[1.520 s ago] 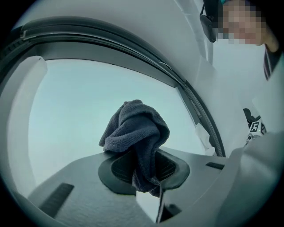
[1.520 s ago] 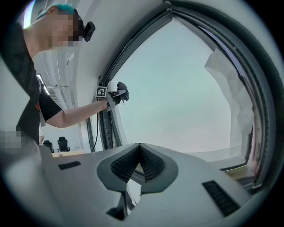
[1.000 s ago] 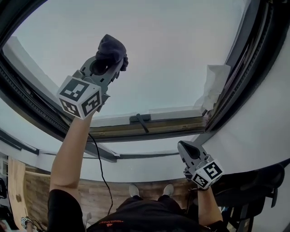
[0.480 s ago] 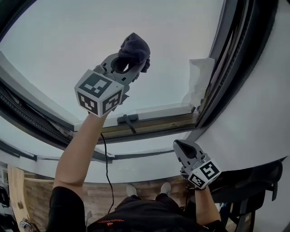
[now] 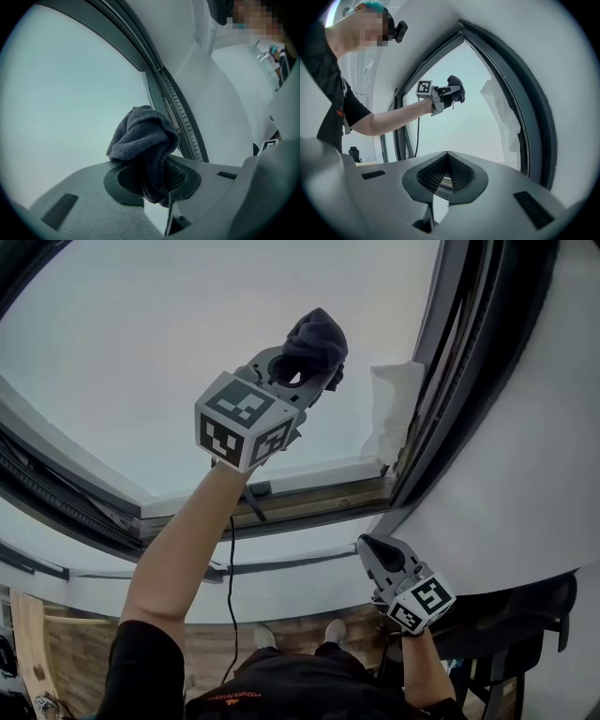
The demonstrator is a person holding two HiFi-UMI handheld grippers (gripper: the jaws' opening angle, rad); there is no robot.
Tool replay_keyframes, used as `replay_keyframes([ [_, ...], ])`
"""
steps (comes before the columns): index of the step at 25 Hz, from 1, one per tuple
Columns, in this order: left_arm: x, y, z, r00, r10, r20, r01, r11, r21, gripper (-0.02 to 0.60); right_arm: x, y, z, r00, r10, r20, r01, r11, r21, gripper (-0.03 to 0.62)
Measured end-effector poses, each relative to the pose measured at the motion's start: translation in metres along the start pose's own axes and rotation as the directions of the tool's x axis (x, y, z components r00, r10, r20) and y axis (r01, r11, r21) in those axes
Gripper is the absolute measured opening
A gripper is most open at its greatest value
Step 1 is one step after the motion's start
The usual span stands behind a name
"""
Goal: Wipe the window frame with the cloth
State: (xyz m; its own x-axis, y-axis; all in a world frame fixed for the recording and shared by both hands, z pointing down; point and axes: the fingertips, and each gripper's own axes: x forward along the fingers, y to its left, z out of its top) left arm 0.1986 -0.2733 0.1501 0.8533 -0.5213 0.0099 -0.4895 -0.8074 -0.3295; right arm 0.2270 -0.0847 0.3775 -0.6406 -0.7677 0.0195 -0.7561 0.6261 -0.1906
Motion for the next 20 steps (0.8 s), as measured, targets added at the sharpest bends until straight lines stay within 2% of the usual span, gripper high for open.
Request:
replay_keyframes([
  [5,0.006,-0.012,0.004,0.999,-0.031,0.014,0.031,1.000,0.004,0.091,0.006,0.003,0.002,1.000,0.014,-0.014,-0.014,1.000,-0.015,0.003],
  [10,-0.038,-0.010,-0.001,0.999,-0.020,0.041,0.020,1.000,0.007,0.091,0.026,0.021,-0.005,0.998,0.043,-0.048,-0.044,0.999,-0.020,0.003],
  [15,-0.120,0.025,-0.024,0.997,0.070,0.039,-0.070,0.998,-0.009,0.091,0.061,0.059,-0.014,0.991,0.095,-0.093,-0.098,0.995,-0.028,0.003],
  [20,-0.219,0.077,-0.057,0.980,0.200,0.009,-0.200,0.979,-0.032,0.091,0.099,0.098,-0.018,0.985,0.131,-0.116,-0.135,0.991,-0.023,0.003],
])
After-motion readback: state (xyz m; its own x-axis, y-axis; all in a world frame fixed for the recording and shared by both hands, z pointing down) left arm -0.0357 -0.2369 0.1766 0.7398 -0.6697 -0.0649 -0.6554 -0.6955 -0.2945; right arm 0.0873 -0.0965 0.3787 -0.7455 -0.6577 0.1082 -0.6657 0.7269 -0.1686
